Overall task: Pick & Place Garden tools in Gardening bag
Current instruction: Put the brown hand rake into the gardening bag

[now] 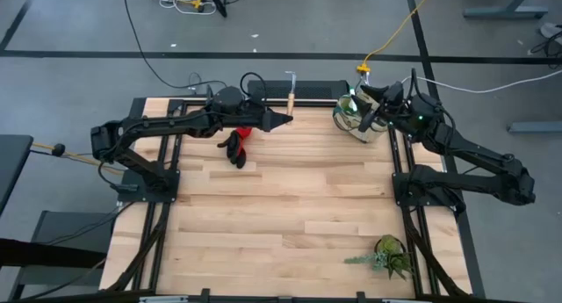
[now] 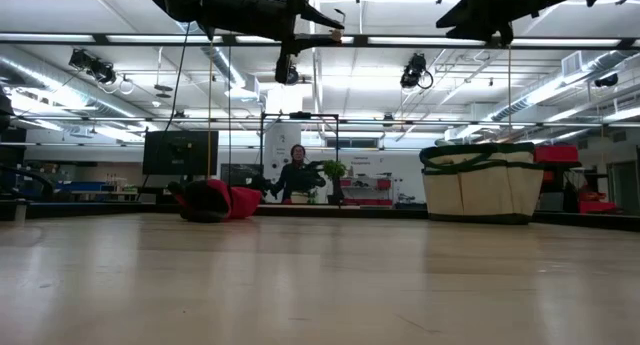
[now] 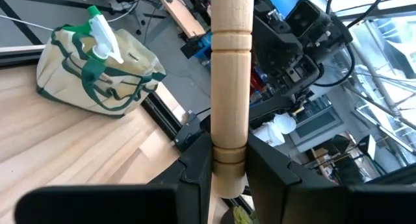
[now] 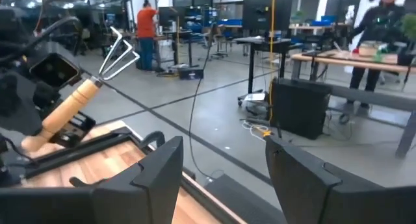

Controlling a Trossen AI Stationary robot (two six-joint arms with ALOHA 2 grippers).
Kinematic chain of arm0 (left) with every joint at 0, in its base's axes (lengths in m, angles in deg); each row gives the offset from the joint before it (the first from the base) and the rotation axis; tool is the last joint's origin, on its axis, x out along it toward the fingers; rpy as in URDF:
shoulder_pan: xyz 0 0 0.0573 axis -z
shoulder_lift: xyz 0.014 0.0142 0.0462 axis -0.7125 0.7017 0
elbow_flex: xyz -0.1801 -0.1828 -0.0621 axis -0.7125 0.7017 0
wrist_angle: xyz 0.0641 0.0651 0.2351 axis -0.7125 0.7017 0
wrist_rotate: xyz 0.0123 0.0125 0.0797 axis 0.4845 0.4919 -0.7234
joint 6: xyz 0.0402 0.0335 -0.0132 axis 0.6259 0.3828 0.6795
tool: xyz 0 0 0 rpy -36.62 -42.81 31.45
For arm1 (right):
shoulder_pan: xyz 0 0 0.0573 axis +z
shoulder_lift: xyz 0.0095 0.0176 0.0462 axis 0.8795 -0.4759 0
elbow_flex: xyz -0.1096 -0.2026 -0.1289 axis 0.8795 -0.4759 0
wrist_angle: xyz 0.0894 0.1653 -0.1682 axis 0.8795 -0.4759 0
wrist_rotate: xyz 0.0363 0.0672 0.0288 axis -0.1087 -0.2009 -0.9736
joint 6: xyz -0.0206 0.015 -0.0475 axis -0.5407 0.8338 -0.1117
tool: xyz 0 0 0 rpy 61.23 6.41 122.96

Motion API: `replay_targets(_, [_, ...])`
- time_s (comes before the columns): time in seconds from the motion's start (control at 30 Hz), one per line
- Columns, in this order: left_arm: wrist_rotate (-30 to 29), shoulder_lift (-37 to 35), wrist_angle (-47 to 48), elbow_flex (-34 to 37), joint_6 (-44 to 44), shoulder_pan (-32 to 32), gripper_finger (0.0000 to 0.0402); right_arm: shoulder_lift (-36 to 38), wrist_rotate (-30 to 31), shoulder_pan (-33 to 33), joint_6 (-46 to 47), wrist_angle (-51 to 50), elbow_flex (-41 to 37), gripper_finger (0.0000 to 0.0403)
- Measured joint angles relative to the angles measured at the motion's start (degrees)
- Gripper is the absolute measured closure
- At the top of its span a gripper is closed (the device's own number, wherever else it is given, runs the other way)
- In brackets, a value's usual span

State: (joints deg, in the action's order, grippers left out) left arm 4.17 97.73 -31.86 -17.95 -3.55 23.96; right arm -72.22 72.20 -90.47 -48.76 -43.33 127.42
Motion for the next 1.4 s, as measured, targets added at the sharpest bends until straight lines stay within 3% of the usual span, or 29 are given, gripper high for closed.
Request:
replay_targets(0.1, [0.05, 0.00, 0.10, 0.00, 0.16, 0.00, 0.0318, -0.91, -1.26, 0.00, -2.74, 0.91, 0.00, 0.0181])
replay_targets(0.33, [-0.15, 0.00, 0.14, 0.00, 1.56, 0.11, 0.0320, -6.10, -10.36, 0.04, -10.63, 3.06, 0.00, 0.0181])
replay_targets(0.77, [0.35, 0.00, 0.22, 0.00, 2.47, 0.11, 0.0320, -13.28, -20.04, 0.46, -4.64, 18.50, 0.00, 0.0162])
replay_targets(1.17, [0.46, 0.00, 0.20, 0.00, 2.37, 0.50, 0.0318, -13.86, -17.88, 4.83, -17.29, 19.48, 0.00, 0.0107])
replay_targets(1.4, [1.47, 0.00, 0.18, 0.00, 0.26, 0.50, 0.0319, -13.86, -6.95, 9.90, -44.57, 19.47, 0.00, 0.0105])
